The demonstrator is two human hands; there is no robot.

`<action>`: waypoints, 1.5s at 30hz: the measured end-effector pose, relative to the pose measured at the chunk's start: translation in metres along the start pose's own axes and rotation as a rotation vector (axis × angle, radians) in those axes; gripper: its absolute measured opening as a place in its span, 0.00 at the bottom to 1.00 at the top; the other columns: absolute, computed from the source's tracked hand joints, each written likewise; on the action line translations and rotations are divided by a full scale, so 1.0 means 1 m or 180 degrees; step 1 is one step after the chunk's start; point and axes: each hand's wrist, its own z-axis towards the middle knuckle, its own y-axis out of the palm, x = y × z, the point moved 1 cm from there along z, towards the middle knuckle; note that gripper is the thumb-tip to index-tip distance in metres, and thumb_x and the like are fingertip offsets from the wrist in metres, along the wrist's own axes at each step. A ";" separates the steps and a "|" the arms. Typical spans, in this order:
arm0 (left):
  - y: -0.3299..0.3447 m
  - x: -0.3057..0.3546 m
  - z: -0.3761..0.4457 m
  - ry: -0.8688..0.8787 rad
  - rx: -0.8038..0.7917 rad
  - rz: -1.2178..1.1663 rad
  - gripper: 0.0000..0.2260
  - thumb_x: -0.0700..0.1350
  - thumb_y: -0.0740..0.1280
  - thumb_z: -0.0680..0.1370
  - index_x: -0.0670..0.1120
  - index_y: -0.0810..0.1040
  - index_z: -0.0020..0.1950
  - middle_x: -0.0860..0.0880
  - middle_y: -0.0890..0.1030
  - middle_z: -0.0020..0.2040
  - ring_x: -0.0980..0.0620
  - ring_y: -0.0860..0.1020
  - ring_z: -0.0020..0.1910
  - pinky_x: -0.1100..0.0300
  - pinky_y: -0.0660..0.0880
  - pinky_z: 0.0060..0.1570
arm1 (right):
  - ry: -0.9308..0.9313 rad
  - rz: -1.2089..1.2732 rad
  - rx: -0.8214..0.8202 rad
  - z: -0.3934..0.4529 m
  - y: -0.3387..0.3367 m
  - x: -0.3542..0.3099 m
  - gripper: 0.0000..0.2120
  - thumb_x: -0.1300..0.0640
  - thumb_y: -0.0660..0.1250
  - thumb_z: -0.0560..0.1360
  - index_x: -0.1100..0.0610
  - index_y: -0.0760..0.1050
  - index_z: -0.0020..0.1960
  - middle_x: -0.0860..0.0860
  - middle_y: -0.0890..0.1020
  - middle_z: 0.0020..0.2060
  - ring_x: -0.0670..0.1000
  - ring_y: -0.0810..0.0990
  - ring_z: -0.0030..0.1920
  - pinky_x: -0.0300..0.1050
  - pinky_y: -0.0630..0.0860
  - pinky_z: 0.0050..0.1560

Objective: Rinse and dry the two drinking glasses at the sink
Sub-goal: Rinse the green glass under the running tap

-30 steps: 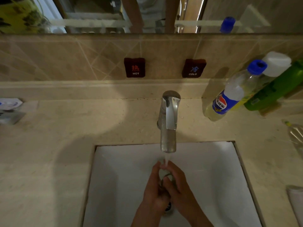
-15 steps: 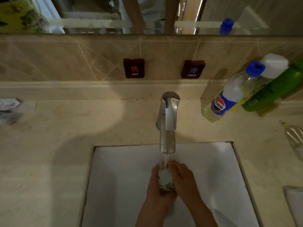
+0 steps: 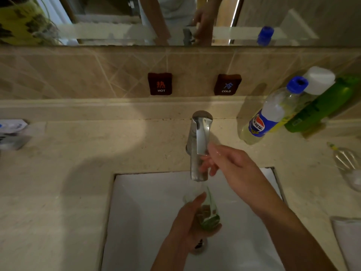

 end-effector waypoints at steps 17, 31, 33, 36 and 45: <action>-0.024 0.014 -0.024 0.0571 -0.0166 0.0448 0.33 0.40 0.82 0.67 0.48 0.73 0.68 0.33 0.79 0.63 0.34 0.81 0.57 0.34 0.81 0.54 | 0.0135 0.0320 0.0211 0.004 0.020 0.008 0.20 0.46 0.65 0.78 0.60 0.77 0.37 0.44 0.74 0.25 0.40 0.72 0.29 0.32 0.71 0.35; -0.018 0.012 -0.098 0.1034 -0.0556 0.0550 0.28 0.48 0.76 0.74 0.48 0.70 0.71 0.38 0.82 0.64 0.36 0.83 0.60 0.40 0.80 0.56 | 0.1359 0.0574 0.0194 -0.088 0.073 0.085 0.16 0.42 0.66 0.76 0.46 0.74 0.62 0.45 0.84 0.53 0.44 0.83 0.53 0.41 0.79 0.54; -0.016 0.011 -0.111 0.1113 -0.0603 0.0678 0.24 0.61 0.68 0.78 0.49 0.76 0.69 0.41 0.83 0.65 0.40 0.82 0.64 0.39 0.77 0.64 | 0.1354 0.0723 0.0174 -0.097 0.073 0.079 0.21 0.43 0.73 0.72 0.44 0.72 0.63 0.43 0.83 0.56 0.42 0.81 0.56 0.44 0.78 0.60; -0.015 0.011 -0.131 0.1093 -0.0493 0.0558 0.27 0.67 0.59 0.77 0.51 0.80 0.66 0.47 0.85 0.63 0.46 0.82 0.64 0.41 0.75 0.67 | 0.1290 0.0863 0.0174 -0.107 0.070 0.072 0.34 0.44 0.81 0.62 0.48 0.71 0.63 0.44 0.83 0.55 0.44 0.82 0.56 0.51 0.78 0.63; -0.031 0.002 -0.165 0.1271 -0.0617 0.1292 0.23 0.62 0.52 0.85 0.53 0.76 0.72 0.56 0.82 0.68 0.55 0.78 0.69 0.45 0.72 0.71 | 0.0793 0.1074 0.0515 -0.126 0.058 0.055 0.46 0.44 0.84 0.52 0.46 0.70 0.67 0.53 0.80 0.58 0.51 0.82 0.58 0.48 0.81 0.55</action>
